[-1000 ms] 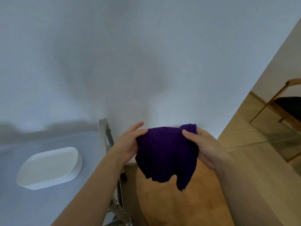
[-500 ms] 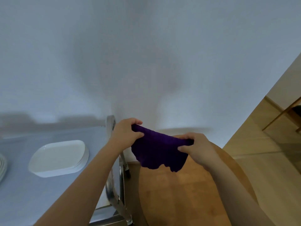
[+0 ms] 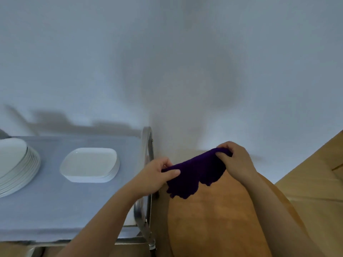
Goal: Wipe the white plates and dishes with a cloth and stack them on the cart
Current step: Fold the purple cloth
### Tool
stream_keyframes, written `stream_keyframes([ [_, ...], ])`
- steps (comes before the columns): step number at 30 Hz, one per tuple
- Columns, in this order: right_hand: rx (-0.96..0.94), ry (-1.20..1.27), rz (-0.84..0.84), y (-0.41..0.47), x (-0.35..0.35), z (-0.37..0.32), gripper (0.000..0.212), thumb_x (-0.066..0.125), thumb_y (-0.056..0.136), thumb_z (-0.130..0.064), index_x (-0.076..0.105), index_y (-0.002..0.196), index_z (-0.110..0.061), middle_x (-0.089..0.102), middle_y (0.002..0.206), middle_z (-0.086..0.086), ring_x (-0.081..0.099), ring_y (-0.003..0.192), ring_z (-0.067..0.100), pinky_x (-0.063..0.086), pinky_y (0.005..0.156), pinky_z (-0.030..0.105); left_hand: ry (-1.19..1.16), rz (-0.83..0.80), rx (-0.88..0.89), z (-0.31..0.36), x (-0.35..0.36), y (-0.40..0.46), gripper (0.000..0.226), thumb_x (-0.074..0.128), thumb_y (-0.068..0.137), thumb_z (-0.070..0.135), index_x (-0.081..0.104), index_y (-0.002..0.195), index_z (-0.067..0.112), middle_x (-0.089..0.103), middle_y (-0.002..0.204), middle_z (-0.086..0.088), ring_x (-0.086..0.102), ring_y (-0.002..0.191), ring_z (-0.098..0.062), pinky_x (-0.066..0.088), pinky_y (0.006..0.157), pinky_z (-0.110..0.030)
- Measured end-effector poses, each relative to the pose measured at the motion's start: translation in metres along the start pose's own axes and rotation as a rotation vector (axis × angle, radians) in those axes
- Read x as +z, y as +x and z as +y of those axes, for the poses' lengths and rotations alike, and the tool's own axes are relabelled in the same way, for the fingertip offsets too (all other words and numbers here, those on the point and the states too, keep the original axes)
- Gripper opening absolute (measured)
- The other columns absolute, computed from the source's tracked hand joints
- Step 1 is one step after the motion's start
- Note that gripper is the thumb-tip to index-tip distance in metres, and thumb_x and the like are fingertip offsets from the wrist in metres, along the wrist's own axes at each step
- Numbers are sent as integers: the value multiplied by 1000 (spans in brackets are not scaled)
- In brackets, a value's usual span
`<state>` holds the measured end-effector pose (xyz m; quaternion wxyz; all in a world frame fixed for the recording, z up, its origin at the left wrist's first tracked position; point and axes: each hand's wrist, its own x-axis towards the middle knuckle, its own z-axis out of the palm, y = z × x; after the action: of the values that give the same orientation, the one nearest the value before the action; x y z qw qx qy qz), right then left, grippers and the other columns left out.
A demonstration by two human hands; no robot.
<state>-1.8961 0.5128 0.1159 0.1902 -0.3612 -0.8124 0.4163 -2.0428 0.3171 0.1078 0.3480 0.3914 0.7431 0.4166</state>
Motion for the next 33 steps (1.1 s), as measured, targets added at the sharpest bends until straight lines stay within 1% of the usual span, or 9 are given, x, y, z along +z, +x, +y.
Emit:
stream_keyframes([
  [5,-100,-64,-126,42,48,-43,15,58,87,-12,59,94,-25,59,90,-11,55,84,5,44,68,22,-285,238,-139,-38,2,-25,10,58,91,26,57,89,16,68,91,-4,67,88,-16,57,82,-34],
  [11,-251,-319,-430,89,159,-97,14,56,87,-8,66,97,-12,63,101,3,57,94,19,45,79,28,-743,434,-454,-95,-23,-36,13,55,94,15,55,96,2,69,92,-12,70,79,-18,57,66,-24],
  [17,-301,-578,-600,118,259,-122,27,50,86,1,63,105,-12,60,115,5,55,103,21,44,82,27,-965,420,-688,-137,-48,-23,17,53,96,21,55,100,4,68,101,-12,68,87,-24,55,70,-32],
  [22,-266,-614,-568,133,288,-123,26,51,88,-5,60,111,-14,60,116,3,55,103,20,45,84,29,-1074,352,-739,-154,-64,-11,17,52,97,25,57,101,9,70,100,-9,72,81,-20,53,62,-30],
  [24,-266,-645,-565,135,293,-123,33,56,88,-14,55,121,-15,56,123,4,51,109,21,44,90,32,-1004,256,-794,-154,-66,-7,20,50,98,27,56,106,10,69,101,-7,70,83,-19,52,66,-30],
  [27,-258,-718,-494,131,285,-113,58,61,85,-37,39,137,-21,39,138,4,37,124,24,38,98,37,-484,203,-764,-159,-58,-2,32,50,95,33,46,119,12,56,117,2,56,97,-10,47,88,-28],
  [30,-87,-581,-217,112,263,-91,78,62,80,-48,25,143,-23,26,146,9,28,130,31,36,99,44,-238,282,-505,-148,-54,7,68,53,91,43,20,147,20,34,143,10,36,129,-3,29,107,-22],
  [32,126,-431,-225,96,256,-77,87,63,80,-50,13,147,-25,25,144,13,35,127,35,39,97,46,-291,236,-306,-133,-47,17,76,59,86,44,15,147,32,31,139,23,35,122,14,31,106,-15],
  [33,205,-369,-292,89,259,-72,89,62,82,-47,6,148,-26,26,143,14,40,123,35,42,95,44,-285,208,-252,-127,-41,22,78,61,84,40,14,147,34,32,142,21,37,123,11,34,107,-19],
])
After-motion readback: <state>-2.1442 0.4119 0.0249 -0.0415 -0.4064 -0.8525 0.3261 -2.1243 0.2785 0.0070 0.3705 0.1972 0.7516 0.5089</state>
